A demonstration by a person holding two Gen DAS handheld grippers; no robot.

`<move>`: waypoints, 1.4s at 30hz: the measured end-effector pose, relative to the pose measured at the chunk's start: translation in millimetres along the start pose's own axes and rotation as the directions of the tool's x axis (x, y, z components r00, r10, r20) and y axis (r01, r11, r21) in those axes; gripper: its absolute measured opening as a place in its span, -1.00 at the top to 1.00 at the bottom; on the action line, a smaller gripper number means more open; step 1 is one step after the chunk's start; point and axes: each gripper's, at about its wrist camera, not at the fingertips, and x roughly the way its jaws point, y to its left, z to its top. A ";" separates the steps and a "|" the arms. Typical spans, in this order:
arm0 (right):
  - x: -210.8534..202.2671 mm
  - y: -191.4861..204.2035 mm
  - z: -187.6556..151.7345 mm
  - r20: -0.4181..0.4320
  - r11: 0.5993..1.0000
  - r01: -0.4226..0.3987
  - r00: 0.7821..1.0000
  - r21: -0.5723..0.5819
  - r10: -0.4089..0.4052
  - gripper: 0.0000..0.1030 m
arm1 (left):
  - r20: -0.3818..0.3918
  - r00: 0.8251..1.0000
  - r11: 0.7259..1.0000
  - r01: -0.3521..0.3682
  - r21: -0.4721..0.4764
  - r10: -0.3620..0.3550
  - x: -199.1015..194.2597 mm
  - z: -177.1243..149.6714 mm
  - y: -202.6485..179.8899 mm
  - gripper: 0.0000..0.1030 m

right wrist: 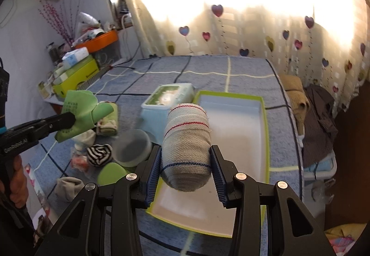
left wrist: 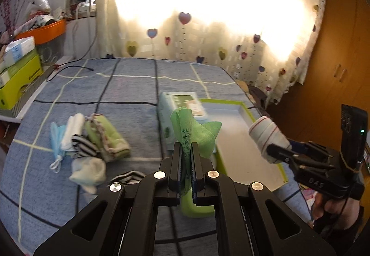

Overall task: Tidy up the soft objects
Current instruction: 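Carry the green cloth and rolled sock into the white tray, opening both grippers, then withdraw both grippers from the tray back toward the remaining items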

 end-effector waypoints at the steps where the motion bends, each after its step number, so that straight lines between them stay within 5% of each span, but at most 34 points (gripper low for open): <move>1: 0.0 -4.8 -2.3 -0.003 1.000 0.003 1.000 0.010 -0.003 0.21 | -0.006 1.000 1.000 0.009 0.005 -0.009 3.5 0.6 -5.6 0.87; 15: 24.4 -46.1 -30.8 -0.087 0.995 0.055 0.995 0.082 -0.048 0.21 | -0.153 0.984 0.992 0.106 0.061 -0.096 62.6 -10.2 -73.5 0.87; 27: 43.6 -61.1 -34.6 -0.126 0.992 0.090 0.989 0.088 -0.078 0.20 | -0.234 0.968 0.992 0.109 0.064 -0.091 106.7 -15.4 -89.2 0.87; 34: 49.9 -60.0 -35.0 -0.158 0.993 0.103 0.983 0.064 -0.092 0.02 | -0.284 0.951 0.989 0.141 0.051 -0.121 122.8 -19.5 -91.7 0.87; 42: 36.1 -56.4 -33.2 -0.137 0.991 0.125 0.984 0.046 -0.118 -0.08 | -0.274 0.951 0.985 0.163 0.056 -0.142 120.3 -19.4 -90.1 0.75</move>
